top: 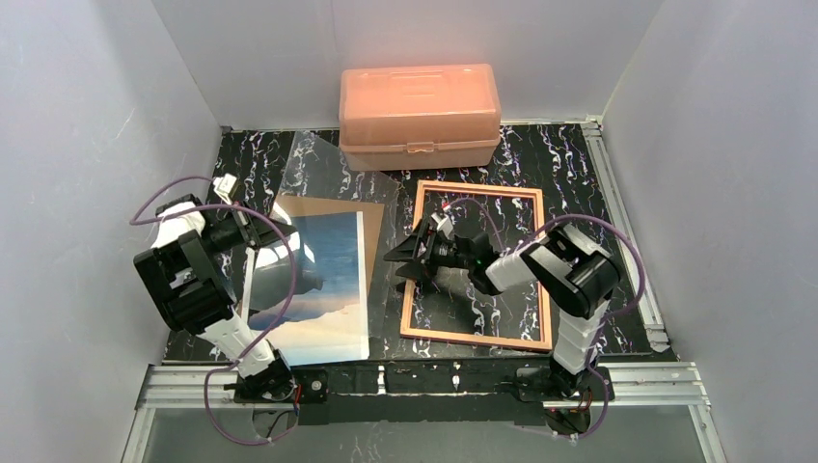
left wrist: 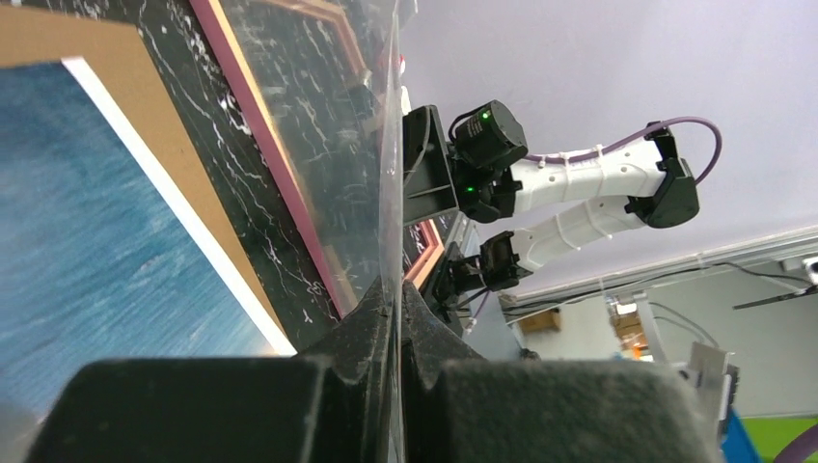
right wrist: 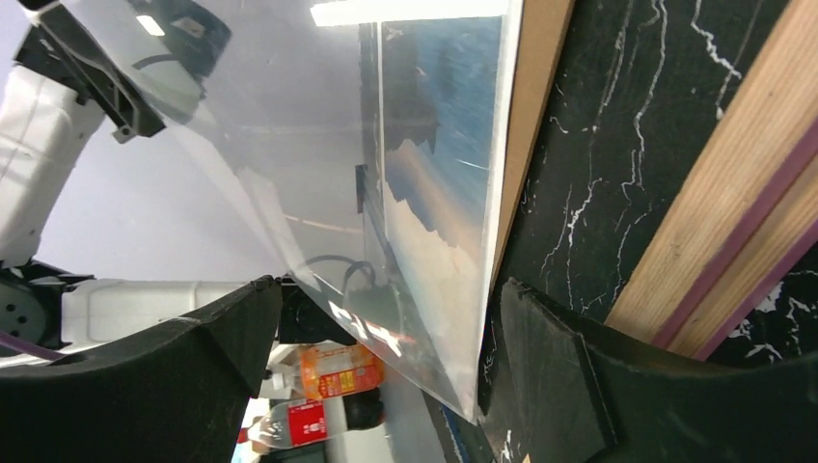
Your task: Put the photo into the frame
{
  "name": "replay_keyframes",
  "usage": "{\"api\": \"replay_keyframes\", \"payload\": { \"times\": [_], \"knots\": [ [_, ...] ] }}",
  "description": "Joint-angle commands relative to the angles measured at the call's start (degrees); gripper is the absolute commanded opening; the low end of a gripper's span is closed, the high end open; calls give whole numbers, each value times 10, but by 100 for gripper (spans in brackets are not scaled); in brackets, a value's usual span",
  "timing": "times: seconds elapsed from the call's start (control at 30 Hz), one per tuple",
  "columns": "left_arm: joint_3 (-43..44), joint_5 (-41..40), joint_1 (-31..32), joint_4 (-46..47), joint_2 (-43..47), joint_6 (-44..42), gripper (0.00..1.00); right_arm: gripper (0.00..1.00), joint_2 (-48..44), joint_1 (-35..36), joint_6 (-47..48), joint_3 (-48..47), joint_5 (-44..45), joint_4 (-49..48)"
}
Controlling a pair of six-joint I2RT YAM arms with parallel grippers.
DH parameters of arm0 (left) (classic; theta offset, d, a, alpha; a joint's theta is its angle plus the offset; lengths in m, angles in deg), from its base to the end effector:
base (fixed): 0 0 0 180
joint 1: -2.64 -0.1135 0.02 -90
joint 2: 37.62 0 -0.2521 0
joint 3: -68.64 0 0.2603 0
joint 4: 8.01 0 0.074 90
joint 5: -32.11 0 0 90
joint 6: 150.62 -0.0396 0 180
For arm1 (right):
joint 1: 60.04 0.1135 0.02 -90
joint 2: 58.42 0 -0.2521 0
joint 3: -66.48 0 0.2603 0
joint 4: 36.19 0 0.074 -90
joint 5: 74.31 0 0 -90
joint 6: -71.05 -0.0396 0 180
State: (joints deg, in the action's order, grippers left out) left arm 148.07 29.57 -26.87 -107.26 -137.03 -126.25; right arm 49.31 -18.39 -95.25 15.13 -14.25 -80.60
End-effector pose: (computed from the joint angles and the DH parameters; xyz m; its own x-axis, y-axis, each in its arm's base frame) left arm 0.2535 0.0980 0.2072 -0.7200 -0.3611 -0.5926 0.5076 0.3083 -0.8045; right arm 0.2460 0.2453 0.1144 -0.9507 0.2812 -0.1311 -0.0722 0.2104 0.9749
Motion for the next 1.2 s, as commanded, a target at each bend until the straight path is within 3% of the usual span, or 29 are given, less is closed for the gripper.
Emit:
{"api": "replay_keyframes", "payload": {
  "times": [0.0,0.13,0.37,0.9,1.17],
  "knots": [
    [49,116,-1,-103,66,43,0,92,-61,0,67,-21,27,47],
    [53,116,-1,-103,78,62,0,92,-76,-1,77,-12,38,33],
    [34,116,-1,-103,84,71,0,91,-43,7,38,-7,43,-82],
    [38,117,-1,-103,94,93,0,91,38,41,-11,-23,55,-164],
    [30,117,-4,-103,82,72,0,70,38,37,-101,-6,52,-325]
  ]
}}
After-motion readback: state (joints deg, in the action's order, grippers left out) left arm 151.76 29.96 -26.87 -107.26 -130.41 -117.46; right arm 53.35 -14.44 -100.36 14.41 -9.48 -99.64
